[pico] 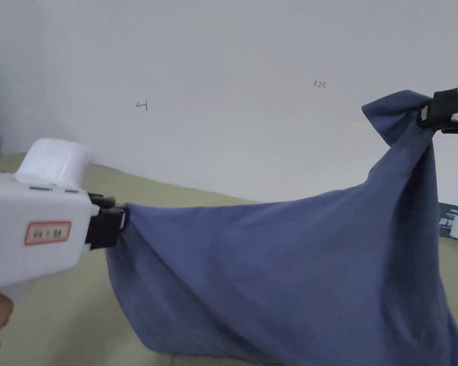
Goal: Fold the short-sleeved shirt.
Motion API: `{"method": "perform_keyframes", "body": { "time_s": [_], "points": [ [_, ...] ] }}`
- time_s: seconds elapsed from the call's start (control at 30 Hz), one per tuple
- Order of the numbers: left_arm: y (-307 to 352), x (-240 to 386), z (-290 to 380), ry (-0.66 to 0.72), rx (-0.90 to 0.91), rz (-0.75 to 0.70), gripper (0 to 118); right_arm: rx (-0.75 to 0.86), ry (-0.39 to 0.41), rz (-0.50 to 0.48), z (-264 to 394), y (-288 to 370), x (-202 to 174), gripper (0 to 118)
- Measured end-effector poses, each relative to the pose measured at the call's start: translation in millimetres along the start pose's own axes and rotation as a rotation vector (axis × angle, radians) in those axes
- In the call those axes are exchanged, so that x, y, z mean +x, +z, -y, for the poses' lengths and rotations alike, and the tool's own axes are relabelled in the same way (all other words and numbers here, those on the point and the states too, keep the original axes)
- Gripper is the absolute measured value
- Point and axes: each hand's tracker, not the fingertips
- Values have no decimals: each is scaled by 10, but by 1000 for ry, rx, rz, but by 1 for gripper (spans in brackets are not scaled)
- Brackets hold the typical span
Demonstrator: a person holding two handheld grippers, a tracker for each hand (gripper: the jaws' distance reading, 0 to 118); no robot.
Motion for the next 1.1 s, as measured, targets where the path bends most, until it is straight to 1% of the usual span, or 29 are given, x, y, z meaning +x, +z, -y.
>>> {"method": "perform_keyframes", "body": {
  "time_s": [0.03,0.13,0.17,0.2,0.27,0.33,0.37,0.4,0.43,0.5,0.57,0.6,0.63,0.7,0.73,0.77,0.87,0.93,0.97,1.0,1.07,1.1],
  "points": [
    [-105,-82,-191,-28,4,-5,2,11,5,19,-56,33,33,7],
    [-346,-202,-755,-7,15,-1,2,41,32,59,-176,72,99,7],
    [-420,-200,-950,25,30,6,2,49,29,66,-214,60,128,7],
    [-479,-206,-1103,28,38,4,2,57,27,77,-243,35,151,7],
    [-637,-214,-1440,36,51,-14,2,73,43,128,-327,-44,196,7],
    [-785,-184,-1716,-38,74,-87,2,79,41,148,-415,-155,254,7],
    [-862,-175,-1850,-72,71,-123,2,99,41,172,-460,-222,278,7],
    [-937,-170,-1957,-70,79,-146,2,114,28,194,-505,-284,295,7],
    [-1020,-164,-2071,-92,43,-176,2,131,21,186,-556,-377,329,7],
    [-1187,-161,-2276,-62,65,-209,2,149,4,224,-686,-589,362,7],
    [-1294,-116,-2453,-83,84,-263,2,158,3,235,-844,-786,360,7],
    [-1327,-107,-2522,-101,89,-266,2,192,8,229,-893,-804,334,7],
    [-1368,-113,-2600,-130,128,-278,2,235,12,248,-971,-829,314,7],
    [-1484,-163,-2744,-167,148,-318,2,281,15,234,-1111,-848,291,7],
    [-1509,-188,-2779,-158,163,-329,2,292,1,233,-1150,-830,273,7],
    [-1500,-209,-2809,-164,157,-325,2,304,-8,212,-1177,-808,277,7],
    [-1450,-300,-2775,-197,193,-338,2,309,17,210,-1108,-675,255,7],
    [-1377,-335,-2666,-199,193,-329,2,302,3,189,-1007,-601,279,7],
    [-1330,-348,-2583,-201,191,-318,2,286,-17,188,-932,-555,287,7],
    [-1281,-352,-2506,-204,193,-307,2,279,-32,167,-852,-503,302,7],
    [-1152,-357,-2289,-233,195,-272,2,260,-27,156,-666,-337,299,7],
    [-1095,-358,-2185,-255,193,-256,2,248,-11,141,-593,-267,301,7]
  ]
}}
